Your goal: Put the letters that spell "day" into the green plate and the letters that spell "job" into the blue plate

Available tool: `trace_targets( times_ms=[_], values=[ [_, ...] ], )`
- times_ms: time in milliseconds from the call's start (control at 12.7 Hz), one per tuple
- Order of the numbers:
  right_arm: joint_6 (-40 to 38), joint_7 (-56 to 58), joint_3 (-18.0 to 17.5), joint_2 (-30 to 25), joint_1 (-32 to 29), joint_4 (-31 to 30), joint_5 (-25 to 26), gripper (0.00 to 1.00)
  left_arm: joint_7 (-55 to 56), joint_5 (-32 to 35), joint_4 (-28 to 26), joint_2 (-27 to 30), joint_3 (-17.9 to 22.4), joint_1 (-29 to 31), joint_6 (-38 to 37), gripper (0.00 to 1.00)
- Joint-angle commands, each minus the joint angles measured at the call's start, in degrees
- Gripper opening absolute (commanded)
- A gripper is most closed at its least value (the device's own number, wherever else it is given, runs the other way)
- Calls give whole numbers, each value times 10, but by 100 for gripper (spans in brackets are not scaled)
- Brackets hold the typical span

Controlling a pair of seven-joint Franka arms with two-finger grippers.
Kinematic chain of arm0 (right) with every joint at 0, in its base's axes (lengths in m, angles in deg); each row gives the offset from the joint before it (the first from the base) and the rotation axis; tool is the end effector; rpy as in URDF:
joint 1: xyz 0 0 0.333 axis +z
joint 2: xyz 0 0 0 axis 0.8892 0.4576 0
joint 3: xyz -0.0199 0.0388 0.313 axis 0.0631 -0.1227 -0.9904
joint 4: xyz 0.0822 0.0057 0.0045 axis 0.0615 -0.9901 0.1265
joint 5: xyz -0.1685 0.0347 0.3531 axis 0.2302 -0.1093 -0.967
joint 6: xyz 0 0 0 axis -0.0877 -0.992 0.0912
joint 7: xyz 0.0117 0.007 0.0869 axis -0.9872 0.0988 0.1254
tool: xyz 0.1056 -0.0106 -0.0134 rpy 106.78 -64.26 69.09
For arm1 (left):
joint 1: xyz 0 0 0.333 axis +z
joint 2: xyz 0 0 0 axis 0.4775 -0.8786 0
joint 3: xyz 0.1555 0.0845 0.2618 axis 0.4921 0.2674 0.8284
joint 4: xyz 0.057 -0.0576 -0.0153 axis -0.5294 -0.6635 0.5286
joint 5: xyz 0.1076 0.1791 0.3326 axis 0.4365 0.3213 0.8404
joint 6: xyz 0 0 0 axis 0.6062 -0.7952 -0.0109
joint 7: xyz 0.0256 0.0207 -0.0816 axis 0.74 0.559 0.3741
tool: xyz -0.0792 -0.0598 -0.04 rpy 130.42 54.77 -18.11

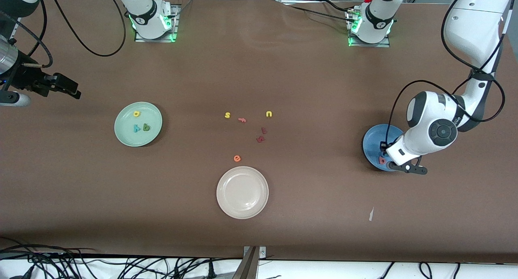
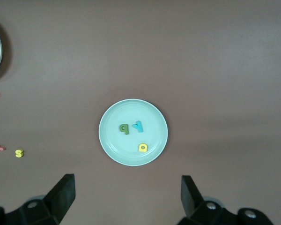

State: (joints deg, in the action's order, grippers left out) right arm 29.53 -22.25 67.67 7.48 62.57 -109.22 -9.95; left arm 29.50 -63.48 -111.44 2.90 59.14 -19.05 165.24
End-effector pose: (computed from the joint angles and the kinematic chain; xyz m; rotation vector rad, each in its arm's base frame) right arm 0.5590 -0.0111 0.5628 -3.1194 0.1162 0.0163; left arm 0.6256 -0.0105 0.2178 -3.0374 0.2828 0.1846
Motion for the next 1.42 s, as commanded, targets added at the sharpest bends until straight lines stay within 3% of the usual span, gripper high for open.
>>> trace_targets(
  times_ms=[0,948,1185,1343],
  values=[
    [-11,6,-2,5,-4,14,0,100,-6,18,-20,21,-7,5,1,100],
    [-11,6,-2,5,-4,14,0,100,1,-9,229,71,-11,31,-346,100],
    [-10,6,-2,5,-4,14,0,100,0,-122,227,144,17,7,-355,100],
    [-9,6,-2,5,-4,14,-1,100,0,-139,224,183,50,-27,-341,100]
  ],
)
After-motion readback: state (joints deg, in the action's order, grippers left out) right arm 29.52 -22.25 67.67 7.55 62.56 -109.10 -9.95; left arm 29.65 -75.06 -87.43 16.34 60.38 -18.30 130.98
